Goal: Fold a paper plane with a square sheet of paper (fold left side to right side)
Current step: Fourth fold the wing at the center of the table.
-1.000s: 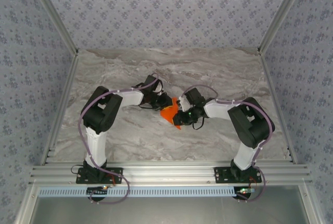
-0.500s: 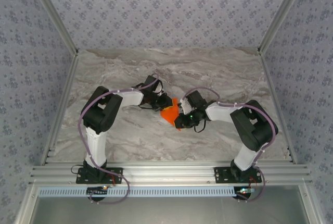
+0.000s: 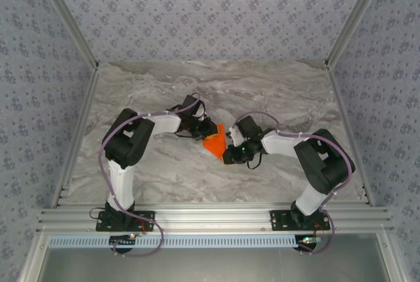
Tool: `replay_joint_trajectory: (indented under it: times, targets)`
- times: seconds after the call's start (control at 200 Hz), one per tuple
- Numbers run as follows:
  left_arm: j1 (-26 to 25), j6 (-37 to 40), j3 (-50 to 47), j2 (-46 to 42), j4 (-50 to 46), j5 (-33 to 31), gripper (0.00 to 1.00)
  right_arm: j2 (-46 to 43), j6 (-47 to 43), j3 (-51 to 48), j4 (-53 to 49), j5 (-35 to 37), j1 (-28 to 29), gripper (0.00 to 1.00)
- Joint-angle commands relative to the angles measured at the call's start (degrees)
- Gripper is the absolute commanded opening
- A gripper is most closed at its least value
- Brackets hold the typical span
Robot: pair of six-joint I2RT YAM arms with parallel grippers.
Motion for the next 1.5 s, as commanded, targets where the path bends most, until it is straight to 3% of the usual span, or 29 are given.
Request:
replay_joint_trajectory:
  times: [0.0,0.195,0.35,0.465,0.635,1.064,1.244,1.494]
  targets:
    - [0.7,1.2,-2.0,3.4,-5.7,-5.2,0.16,-0.5,0.7,-2.8,-11.1,1.1,0.6,0.16]
    - [0.6,1.1,-1.8,3.2,-5.4,-4.9,0.16,-6.6,0.9,-2.8,-11.3,-0.3,-0.4,0.16]
    - [0.4,1.1,-1.8,2.7,-5.4,-4.8,0.16,-11.1,1.9,-0.4,-7.0,-5.8,-1.9,0.12]
    - [0.3,1.1,-1.9,2.6,-5.3,-4.9,0.16,-8.1,4.3,1.5,-0.9,-9.3,-2.6,0.11]
    - [0.3,1.0,-1.8,2.6,-5.3,-4.8,0.16,0.4,5.9,5.5,3.1,-6.2,-2.6,0.08]
    - [0.3,2.1,-1.8,-0.8,-2.4,-3.2,0.18,9.2,5.8,2.1,0.8,0.4,-4.0,0.0]
    - [0.2,3.2,-6.5,-8.4,4.0,-1.2,0.19,10.1,7.0,-2.3,3.5,0.0,-5.7,0.0]
    - [-1.9,0.2,-12.9,-12.4,14.6,3.9,0.1,10.3,6.6,-3.3,4.8,-1.0,-6.6,0.0]
